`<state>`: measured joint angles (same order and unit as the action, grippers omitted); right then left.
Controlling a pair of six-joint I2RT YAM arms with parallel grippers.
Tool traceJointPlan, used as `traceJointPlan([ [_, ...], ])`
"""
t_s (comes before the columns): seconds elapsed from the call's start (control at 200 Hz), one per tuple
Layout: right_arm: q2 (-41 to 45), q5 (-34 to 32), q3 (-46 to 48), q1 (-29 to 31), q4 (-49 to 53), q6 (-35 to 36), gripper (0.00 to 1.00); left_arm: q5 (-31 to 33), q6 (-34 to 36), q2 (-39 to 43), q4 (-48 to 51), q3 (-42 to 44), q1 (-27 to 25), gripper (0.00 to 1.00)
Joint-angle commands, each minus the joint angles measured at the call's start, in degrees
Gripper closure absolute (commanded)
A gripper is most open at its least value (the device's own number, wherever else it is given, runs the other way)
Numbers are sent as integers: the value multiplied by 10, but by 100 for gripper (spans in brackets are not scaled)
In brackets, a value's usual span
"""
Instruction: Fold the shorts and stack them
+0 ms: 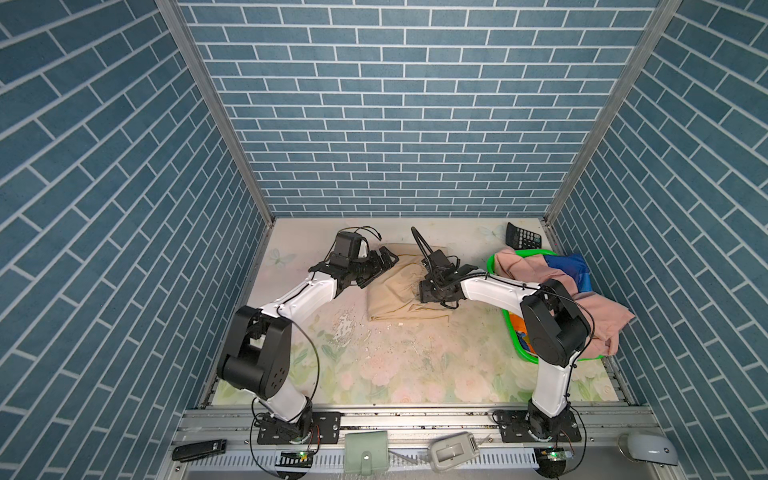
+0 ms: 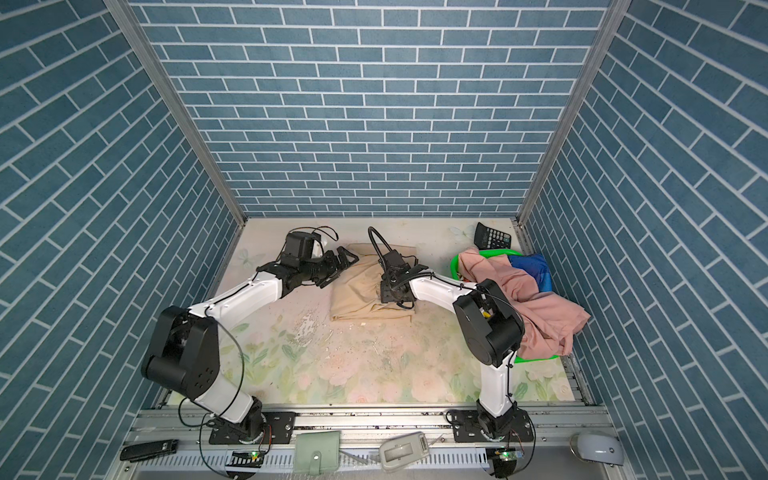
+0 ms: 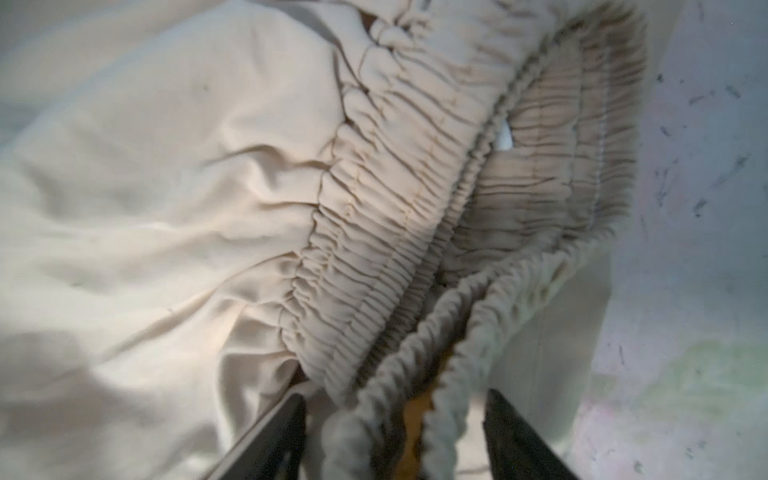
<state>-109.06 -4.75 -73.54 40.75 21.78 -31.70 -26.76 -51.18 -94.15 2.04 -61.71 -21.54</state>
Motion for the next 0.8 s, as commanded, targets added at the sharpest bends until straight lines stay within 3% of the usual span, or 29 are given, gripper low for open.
traceJointPlan([
  [0.0, 23, -8, 19, -9, 2, 1, 44, -14, -48, -33, -87, 13, -22, 0],
  [0.225, 57, 14, 116, -56, -50, 1, 74, -2, -69, -94, -144, 43, -31, 0],
  [0.33, 54, 43, 143, -73, -78, 6, 74, -1, -70, -111, -152, 58, -33, 0],
  [0.6, 65, 55, 147, -80, -65, 19, 47, -10, -67, -117, -170, 64, -44, 0],
  [0.795, 181, 45, 143, -80, -30, 24, 25, 17, 26, -65, -41, -39, -37, 0],
])
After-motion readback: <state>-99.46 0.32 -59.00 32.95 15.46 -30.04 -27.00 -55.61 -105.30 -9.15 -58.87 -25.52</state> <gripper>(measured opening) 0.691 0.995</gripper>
